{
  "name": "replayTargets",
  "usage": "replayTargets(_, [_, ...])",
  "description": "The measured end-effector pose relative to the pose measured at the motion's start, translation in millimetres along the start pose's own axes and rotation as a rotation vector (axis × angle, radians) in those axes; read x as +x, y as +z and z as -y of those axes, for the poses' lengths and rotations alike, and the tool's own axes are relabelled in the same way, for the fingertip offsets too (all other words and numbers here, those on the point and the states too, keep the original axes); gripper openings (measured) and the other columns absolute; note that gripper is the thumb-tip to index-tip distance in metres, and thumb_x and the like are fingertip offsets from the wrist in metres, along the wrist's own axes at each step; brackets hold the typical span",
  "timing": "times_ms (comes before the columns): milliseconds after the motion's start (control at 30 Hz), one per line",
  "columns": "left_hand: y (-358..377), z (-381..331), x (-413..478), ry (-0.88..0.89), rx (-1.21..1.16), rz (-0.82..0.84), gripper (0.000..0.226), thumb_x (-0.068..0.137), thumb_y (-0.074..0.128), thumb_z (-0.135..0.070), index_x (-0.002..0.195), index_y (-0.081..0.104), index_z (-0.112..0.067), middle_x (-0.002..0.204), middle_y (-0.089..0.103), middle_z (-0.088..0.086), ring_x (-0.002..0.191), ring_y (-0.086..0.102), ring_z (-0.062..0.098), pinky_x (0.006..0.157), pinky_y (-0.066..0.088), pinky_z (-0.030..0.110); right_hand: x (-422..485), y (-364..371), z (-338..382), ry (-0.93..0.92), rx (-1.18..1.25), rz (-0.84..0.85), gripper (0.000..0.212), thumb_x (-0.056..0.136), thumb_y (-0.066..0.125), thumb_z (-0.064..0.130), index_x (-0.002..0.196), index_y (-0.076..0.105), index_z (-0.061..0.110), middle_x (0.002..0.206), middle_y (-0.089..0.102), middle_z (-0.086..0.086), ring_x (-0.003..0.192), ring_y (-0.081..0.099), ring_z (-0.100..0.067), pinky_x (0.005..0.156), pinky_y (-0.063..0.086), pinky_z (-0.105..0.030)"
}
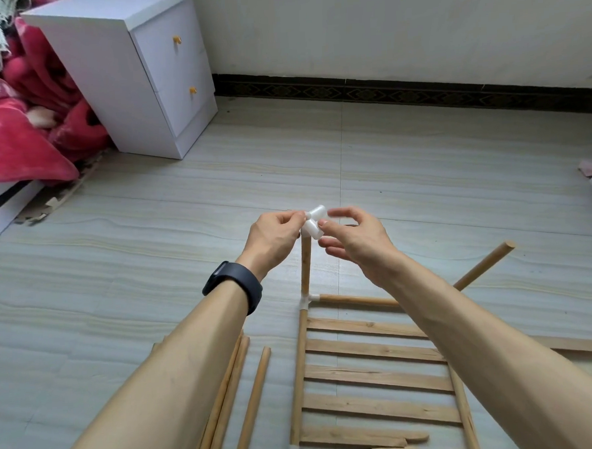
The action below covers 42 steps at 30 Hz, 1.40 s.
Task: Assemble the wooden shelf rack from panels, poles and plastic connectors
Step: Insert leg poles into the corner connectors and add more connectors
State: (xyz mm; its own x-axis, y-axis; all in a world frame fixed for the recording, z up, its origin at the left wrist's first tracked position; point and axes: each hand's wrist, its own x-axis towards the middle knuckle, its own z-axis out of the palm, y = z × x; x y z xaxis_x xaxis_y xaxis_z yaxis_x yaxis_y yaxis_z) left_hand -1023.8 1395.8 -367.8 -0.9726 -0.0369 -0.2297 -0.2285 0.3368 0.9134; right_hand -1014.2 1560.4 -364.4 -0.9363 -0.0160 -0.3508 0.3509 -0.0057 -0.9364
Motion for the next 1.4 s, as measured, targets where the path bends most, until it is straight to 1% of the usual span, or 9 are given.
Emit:
replayTargets(67, [1.0, -0.8, 0.3, 0.006, 0.012, 0.016, 0.029, 0.101, 0.054, -0.039, 0.114, 0.075, -0.025, 0.108, 0.075, -0.007, 0.102, 0.070, 0.010, 0.098, 0.052, 0.035, 3.6, -1.2, 1.7, -0.025, -0.029, 0.069, 0.040, 0.095, 0.073, 0.017, 0.130, 0.057, 0.028, 0.104, 0.075, -0.010, 0.085, 0.077, -0.019, 0.084, 0.062, -0.033])
replayTargets(200, [-0.9, -0.7, -1.9, 0.007, -0.027, 0.073, 0.025, 0.103, 0.052, -0.036, 0.113, 0.073, -0.026, 0.110, 0.073, -0.006, 0.100, 0.069, 0.010, 0.093, 0.050, 0.030, 10.4, -1.3, 4.4, -0.062, -0.096, 0.061, 0.034, 0.097, 0.070, 0.017, 0.130, 0.061, 0.020, 0.102, 0.076, -0.009, 0.083, 0.077, -0.018, 0.081, 0.062, -0.032])
replayTargets(300, [-7.1, -3.8, 0.2, -0.027, -0.021, 0.157, 0.025, 0.105, 0.049, -0.037, 0.116, 0.069, -0.028, 0.119, 0.071, -0.003, 0.108, 0.067, 0.014, 0.096, 0.049, 0.037, 14.1, -3.3, 3.9, -0.116, -0.201, 0.021, 0.020, 0.100, 0.065, 0.025, 0.119, 0.064, 0.020, 0.100, 0.076, -0.010, 0.081, 0.077, -0.021, 0.078, 0.062, -0.033])
replayTargets(400, [-10.1, -6.9, 4.6, -0.052, -0.002, 0.183, 0.024, 0.106, 0.048, -0.037, 0.115, 0.068, -0.028, 0.122, 0.069, -0.002, 0.111, 0.066, 0.018, 0.097, 0.049, 0.041, 16.6, -5.3, 2.9, -0.151, -0.265, 0.097, 0.026, 0.101, 0.064, 0.024, 0.126, 0.062, 0.023, 0.104, 0.074, -0.008, 0.082, 0.076, -0.022, 0.079, 0.062, -0.033])
replayTargets(600, [4.7, -3.6, 3.5, 0.018, 0.031, 0.032, 0.032, 0.106, 0.048, -0.038, 0.118, 0.066, -0.014, 0.113, 0.070, 0.005, 0.107, 0.066, 0.021, 0.094, 0.052, 0.041, 20.3, -4.7, -5.7, -0.222, -0.310, 0.016, 0.016, 0.092, 0.076, 0.030, 0.105, 0.070, 0.023, 0.085, 0.078, -0.004, 0.083, 0.076, -0.022, 0.086, 0.061, -0.043])
replayTargets(800, [12.4, 13.6, -12.0, -0.001, -0.146, -0.008, 0.019, 0.104, 0.051, -0.041, 0.108, 0.068, -0.033, 0.108, 0.072, -0.004, 0.104, 0.066, 0.011, 0.079, 0.051, 0.032, 19.5, -9.9, -5.6, -0.201, -0.279, 0.040, 0.016, 0.087, 0.082, 0.026, 0.100, 0.075, 0.020, 0.088, 0.078, -0.007, 0.083, 0.075, -0.024, 0.087, 0.061, -0.043])
replayTargets(867, [18.0, 13.2, -13.3, 0.026, -0.127, -0.034, 0.021, 0.105, 0.048, -0.041, 0.105, 0.068, -0.033, 0.107, 0.072, -0.004, 0.106, 0.066, 0.013, 0.077, 0.047, 0.028, 17.7, -10.7, -5.4, -0.194, -0.289, 0.033, 0.016, 0.088, 0.081, 0.026, 0.101, 0.075, 0.020, 0.087, 0.077, -0.007, 0.078, 0.073, -0.019, 0.087, 0.061, -0.043])
replayTargets(1033, [29.3, 7.4, -8.3, -0.002, -0.019, -0.110, 0.039, 0.105, 0.044, -0.042, 0.117, 0.070, -0.016, 0.111, 0.071, 0.005, 0.111, 0.064, 0.025, 0.099, 0.050, 0.043, 19.4, -14.3, 1.2, -0.164, -0.390, 0.031, 0.025, 0.090, 0.078, 0.029, 0.111, 0.073, 0.017, 0.088, 0.078, -0.009, 0.079, 0.073, -0.026, 0.089, 0.060, -0.047])
replayTargets(1400, [36.9, 14.0, -7.5, 0.008, -0.037, -0.129, 0.033, 0.106, 0.041, -0.045, 0.103, 0.064, -0.022, 0.105, 0.068, 0.003, 0.107, 0.063, 0.025, 0.089, 0.050, 0.039, 18.7, -15.3, 1.7, -0.167, -0.461, 0.001, 0.036, 0.091, 0.076, 0.030, 0.121, 0.073, 0.012, 0.088, 0.077, -0.010, 0.075, 0.072, -0.020, 0.083, 0.062, -0.045])
